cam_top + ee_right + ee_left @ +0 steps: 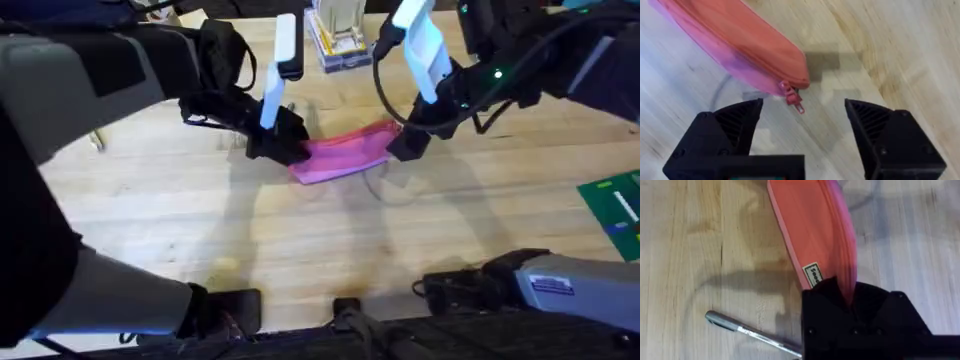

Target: Unzip the bag, pick up the pens from the table one at a time and place them inside, then zip the bag closed.

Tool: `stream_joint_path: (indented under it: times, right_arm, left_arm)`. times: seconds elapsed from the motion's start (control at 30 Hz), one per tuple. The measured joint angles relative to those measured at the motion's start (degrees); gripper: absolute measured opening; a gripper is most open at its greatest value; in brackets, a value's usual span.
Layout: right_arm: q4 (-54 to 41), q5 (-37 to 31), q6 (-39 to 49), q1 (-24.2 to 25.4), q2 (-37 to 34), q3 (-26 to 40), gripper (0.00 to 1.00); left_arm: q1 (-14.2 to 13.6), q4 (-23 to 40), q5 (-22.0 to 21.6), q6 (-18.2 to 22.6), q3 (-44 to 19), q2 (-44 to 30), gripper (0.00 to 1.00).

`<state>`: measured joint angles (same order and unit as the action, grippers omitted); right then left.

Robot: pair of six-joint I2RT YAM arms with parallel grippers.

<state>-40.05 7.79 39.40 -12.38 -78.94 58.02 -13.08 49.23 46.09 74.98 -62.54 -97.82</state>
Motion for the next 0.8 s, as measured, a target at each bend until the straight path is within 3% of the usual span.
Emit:
stream_joint_path:
  times: [0.2,0.27,0.4,0.6,0.8]
  right_arm:
    - [1.9,0.2,0.0,-0.5,-1.8,0.0,0.998]
    - [2.0,0.2,0.0,-0.6,-2.5,0.0,0.942]
    - [2.1,0.2,0.0,-0.6,-2.4,0.0,0.682]
    - [1.9,0.6,0.0,-0.8,-2.4,0.0,0.495]
    - [1.6,1.1,-0.1,-1.0,-2.5,0.0,0.2]
  left_arm:
    - [0.0,0.0,0.0,0.0,0.0,0.0,0.042]
    - [0.0,0.0,0.0,0.0,0.0,0.0,0.042]
    - [0.0,0.0,0.0,0.0,0.0,0.0,0.042]
    - [0.0,0.0,0.0,0.0,0.0,0.0,0.042]
    - [0.1,-0.2,0.0,0.0,0.0,0.0,0.042]
